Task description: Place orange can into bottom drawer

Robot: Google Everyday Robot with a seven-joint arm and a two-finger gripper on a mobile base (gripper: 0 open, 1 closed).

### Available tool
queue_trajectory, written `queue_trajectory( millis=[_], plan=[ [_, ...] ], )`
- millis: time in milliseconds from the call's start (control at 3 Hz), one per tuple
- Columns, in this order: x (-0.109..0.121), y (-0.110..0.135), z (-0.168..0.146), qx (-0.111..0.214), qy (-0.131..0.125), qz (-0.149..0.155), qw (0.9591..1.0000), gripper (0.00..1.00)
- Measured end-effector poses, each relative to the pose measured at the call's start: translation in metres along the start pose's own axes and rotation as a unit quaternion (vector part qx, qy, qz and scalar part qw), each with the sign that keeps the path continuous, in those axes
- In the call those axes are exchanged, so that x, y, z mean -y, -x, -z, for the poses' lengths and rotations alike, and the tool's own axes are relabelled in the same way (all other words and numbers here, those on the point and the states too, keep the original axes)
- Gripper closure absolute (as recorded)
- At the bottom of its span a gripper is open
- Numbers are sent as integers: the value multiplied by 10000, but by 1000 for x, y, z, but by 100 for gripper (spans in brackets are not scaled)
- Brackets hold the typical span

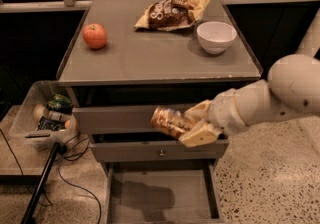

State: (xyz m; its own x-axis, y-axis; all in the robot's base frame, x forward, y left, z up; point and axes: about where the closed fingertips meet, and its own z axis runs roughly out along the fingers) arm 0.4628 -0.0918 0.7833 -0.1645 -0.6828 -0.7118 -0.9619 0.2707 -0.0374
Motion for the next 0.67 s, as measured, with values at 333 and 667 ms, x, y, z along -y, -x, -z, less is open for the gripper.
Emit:
queue_trajectory(
  millis=[333, 667],
  plan=[
    [-25, -28, -50, 93, 366, 108, 9992, 100],
    [-34, -58, -88, 169, 533, 272, 9981, 100]
  ],
)
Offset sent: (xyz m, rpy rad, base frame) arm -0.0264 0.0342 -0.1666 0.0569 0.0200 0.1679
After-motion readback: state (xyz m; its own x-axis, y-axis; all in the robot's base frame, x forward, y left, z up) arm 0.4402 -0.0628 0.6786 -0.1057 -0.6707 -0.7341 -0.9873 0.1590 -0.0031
